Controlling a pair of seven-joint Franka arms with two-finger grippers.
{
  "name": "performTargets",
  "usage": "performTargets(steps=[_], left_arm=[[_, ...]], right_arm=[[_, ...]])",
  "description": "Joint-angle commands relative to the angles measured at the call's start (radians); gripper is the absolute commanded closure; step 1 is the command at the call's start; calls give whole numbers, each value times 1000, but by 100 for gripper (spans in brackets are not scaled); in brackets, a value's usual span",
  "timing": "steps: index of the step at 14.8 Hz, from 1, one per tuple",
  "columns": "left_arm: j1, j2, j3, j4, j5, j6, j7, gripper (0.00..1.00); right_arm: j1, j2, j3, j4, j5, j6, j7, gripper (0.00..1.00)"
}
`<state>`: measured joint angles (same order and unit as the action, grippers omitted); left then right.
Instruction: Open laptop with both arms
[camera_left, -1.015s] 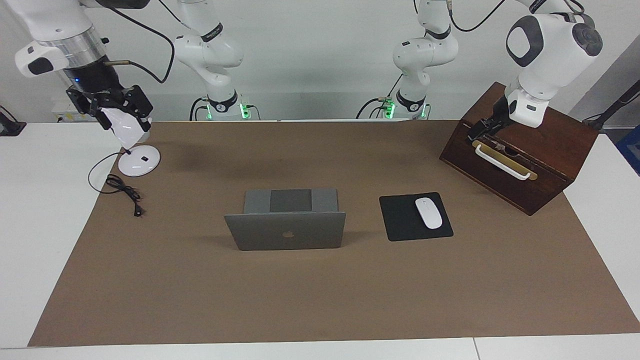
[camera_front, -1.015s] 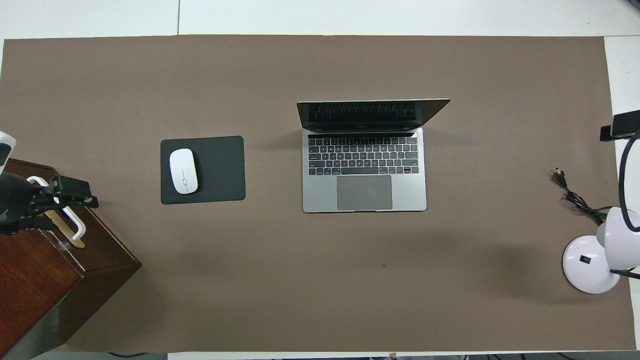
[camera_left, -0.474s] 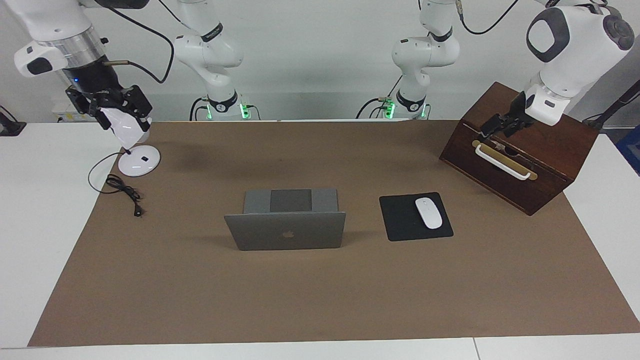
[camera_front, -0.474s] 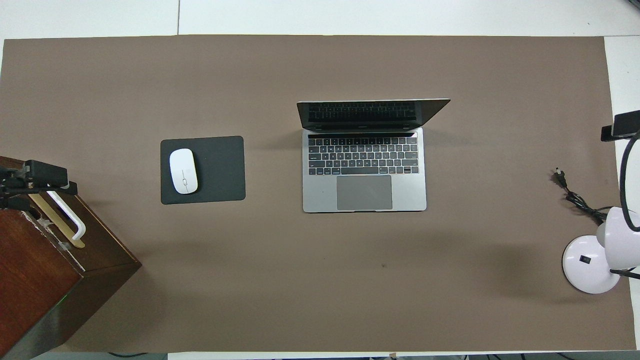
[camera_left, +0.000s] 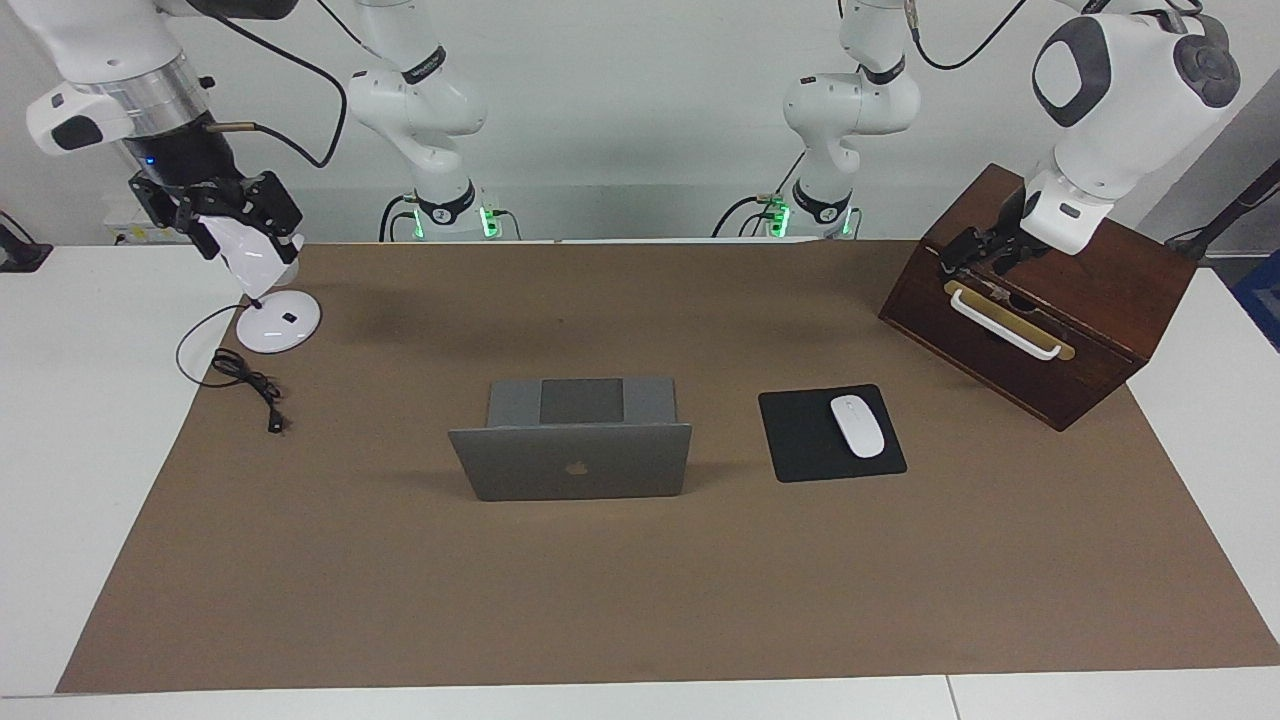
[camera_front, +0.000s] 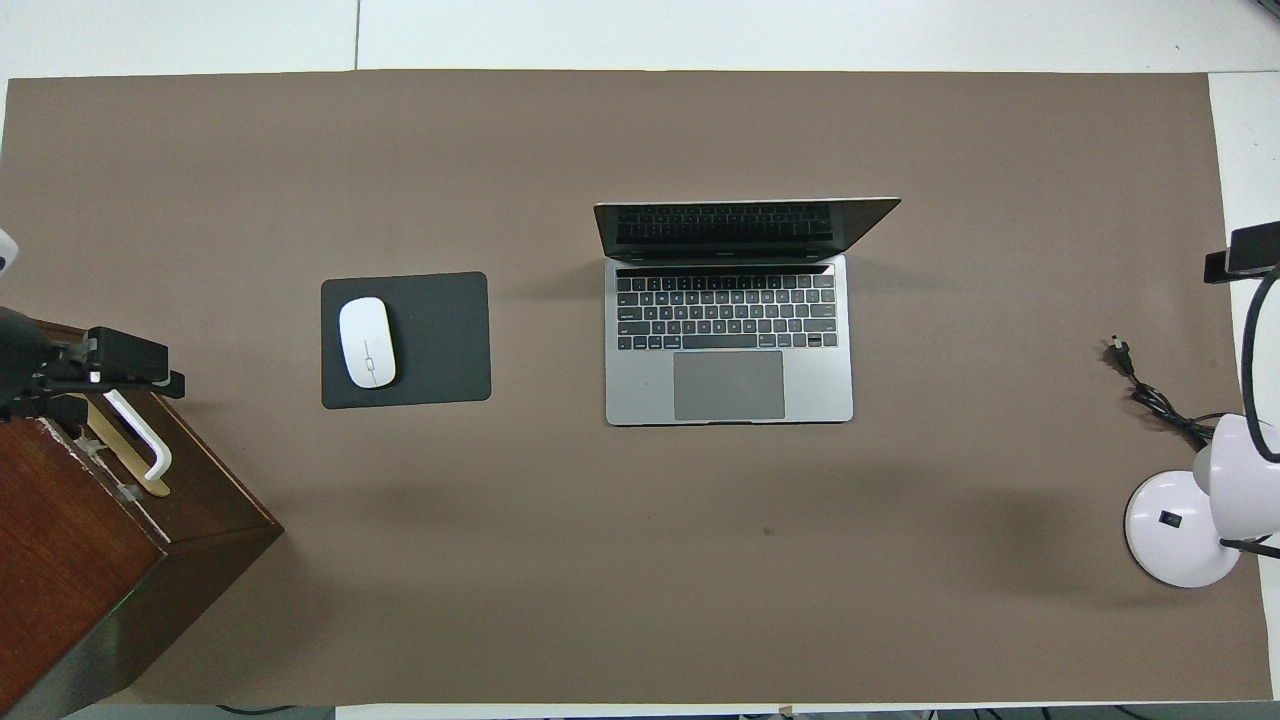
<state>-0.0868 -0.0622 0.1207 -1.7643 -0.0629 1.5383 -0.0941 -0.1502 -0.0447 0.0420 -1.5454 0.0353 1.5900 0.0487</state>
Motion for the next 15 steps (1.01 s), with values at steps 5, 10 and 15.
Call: performTargets(steps=[5,10,15], left_arm=[[-17,58,-45,105,41,57,8,0],[-16,88,-39,143,44,57,10,0],[-13,93,-68,158,103,31,8,0]], right_arm=[[-22,-6,21,-5,-37,-24,19,0],[-23,-6,21,-4,-38,-24,19,0],[-23,-6,21,-4,-37,-24,19,0]])
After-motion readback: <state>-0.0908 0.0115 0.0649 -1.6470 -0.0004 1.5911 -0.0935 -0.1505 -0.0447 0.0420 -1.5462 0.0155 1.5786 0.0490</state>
